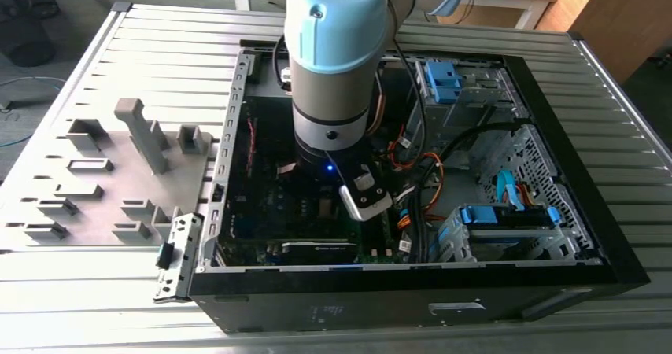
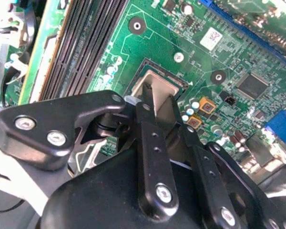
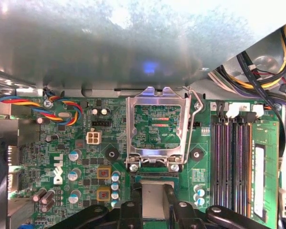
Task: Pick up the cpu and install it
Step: 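Place the cpu into insertion slot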
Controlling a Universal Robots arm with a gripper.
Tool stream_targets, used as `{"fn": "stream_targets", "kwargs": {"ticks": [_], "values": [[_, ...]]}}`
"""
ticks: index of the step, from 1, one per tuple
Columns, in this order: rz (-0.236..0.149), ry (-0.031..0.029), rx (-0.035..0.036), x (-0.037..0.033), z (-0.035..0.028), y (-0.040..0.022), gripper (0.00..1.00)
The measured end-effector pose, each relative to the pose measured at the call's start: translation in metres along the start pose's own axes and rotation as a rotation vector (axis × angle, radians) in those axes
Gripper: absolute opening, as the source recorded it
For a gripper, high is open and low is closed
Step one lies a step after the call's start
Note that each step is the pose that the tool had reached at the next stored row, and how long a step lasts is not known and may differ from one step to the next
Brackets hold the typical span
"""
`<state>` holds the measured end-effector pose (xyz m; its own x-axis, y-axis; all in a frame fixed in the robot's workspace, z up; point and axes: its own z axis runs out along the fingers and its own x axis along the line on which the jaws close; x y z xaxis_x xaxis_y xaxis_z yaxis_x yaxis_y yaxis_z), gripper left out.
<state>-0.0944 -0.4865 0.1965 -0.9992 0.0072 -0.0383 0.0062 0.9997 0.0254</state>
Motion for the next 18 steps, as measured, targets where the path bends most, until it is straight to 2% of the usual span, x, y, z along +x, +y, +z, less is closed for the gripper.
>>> {"fn": "stream_targets", "kwargs": {"ticks": [3, 10, 11, 12, 13, 14, 15, 16, 17, 18], "values": [[0.000, 0.0001, 0.0001, -0.0002, -0.0047, 0.0002, 0.30], [0.000, 0.0000, 0.0000, -0.0005, -0.0049, 0.0002, 0.31], [0.000, 0.0000, 0.0000, -0.0005, -0.0048, 0.0002, 0.36], [0.000, 0.0000, 0.0000, -0.0005, -0.0048, 0.0002, 0.36], [0.000, 0.0000, 0.0000, -0.0005, -0.0048, 0.0002, 0.42], [0.000, 0.0000, 0.0000, -0.0005, -0.0048, 0.0002, 0.42], [0.000, 0.0000, 0.0000, -0.0005, -0.0048, 0.0002, 0.48], [0.000, 0.0000, 0.0000, -0.0005, -0.0048, 0.0002, 0.48], [0.000, -0.0001, 0.0013, -0.0006, -0.0046, 0.0002, 0.55], [0.000, 0.0000, 0.0047, -0.0006, -0.0037, 0.0002, 0.55]]}}
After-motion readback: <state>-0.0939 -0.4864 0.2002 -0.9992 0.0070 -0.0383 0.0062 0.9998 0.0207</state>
